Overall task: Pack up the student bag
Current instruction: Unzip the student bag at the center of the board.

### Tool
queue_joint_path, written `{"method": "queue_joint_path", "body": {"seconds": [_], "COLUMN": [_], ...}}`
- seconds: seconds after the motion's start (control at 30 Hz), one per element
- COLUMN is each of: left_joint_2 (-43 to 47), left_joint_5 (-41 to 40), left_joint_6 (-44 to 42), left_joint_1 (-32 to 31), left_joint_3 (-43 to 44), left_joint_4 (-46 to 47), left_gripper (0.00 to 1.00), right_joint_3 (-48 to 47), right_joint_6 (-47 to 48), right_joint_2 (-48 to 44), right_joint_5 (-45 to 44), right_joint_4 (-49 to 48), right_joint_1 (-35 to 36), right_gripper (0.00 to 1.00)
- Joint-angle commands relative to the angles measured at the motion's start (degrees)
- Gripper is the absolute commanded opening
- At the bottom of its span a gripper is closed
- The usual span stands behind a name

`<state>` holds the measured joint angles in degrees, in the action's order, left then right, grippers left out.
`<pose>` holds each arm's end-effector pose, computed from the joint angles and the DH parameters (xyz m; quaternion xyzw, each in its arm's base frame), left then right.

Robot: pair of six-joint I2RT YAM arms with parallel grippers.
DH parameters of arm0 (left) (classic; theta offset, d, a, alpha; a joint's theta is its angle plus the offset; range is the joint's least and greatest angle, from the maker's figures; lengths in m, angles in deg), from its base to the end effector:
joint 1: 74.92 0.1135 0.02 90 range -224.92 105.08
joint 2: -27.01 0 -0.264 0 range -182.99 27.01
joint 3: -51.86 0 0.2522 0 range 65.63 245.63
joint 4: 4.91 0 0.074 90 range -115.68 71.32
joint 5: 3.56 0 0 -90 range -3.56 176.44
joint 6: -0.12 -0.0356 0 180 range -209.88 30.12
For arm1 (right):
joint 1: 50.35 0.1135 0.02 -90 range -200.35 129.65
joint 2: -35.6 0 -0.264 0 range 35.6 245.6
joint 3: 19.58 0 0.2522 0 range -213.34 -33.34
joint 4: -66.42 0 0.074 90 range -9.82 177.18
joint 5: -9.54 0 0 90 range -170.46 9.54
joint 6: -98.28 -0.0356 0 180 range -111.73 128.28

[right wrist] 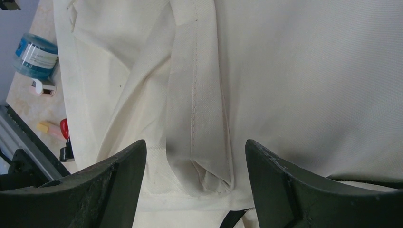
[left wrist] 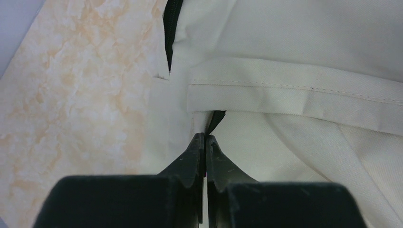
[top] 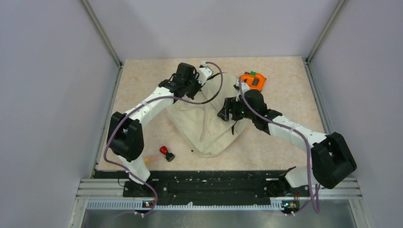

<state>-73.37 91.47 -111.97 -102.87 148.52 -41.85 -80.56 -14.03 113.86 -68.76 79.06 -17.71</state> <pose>0.3539 -0.1913 0.2855 0.4006 0.8149 -0.0611 0.4144 0.2500 0.1687 0.2428 -0.1283 0.8531 0.3080 0.4011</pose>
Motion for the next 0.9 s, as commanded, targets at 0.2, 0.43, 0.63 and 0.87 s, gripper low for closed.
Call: {"method": "queue_joint_path", "body": {"seconds": [0.2, 0.43, 0.63, 0.87], "left_joint_2": [4.83, 4.35, 4.6, 4.49], "left_joint_5": [-4.06, -6.58, -6.53, -3.52], "left_joint_6": [1.47, 1.21, 1.34, 3.64], "left_joint_1": [-3.08, -3.1, -3.24, -3.18], "left_joint_3": [-3.47, -3.95, -4.12, -5.1], "left_joint_4": [2.33, 2.53, 2.82, 2.77], "left_gripper": [0.08, 0.14, 0.01, 0.0], "right_joint_3": [-3.07, -3.25, -2.84, -2.95], "right_joint_6": [0.21, -0.58, -0.55, -0.5], "right_joint_2": [5.83, 7.58, 8.0, 8.4], "right_joint_5": [0.74, 2.09, 1.96, 1.74], "right_joint_4": [-5.45, -6.79, -6.87, -6.99], "right_joint_1": [0.66, 0.65, 0.64, 0.61], "right_gripper": [0.75, 0.75, 0.75, 0.74]}}
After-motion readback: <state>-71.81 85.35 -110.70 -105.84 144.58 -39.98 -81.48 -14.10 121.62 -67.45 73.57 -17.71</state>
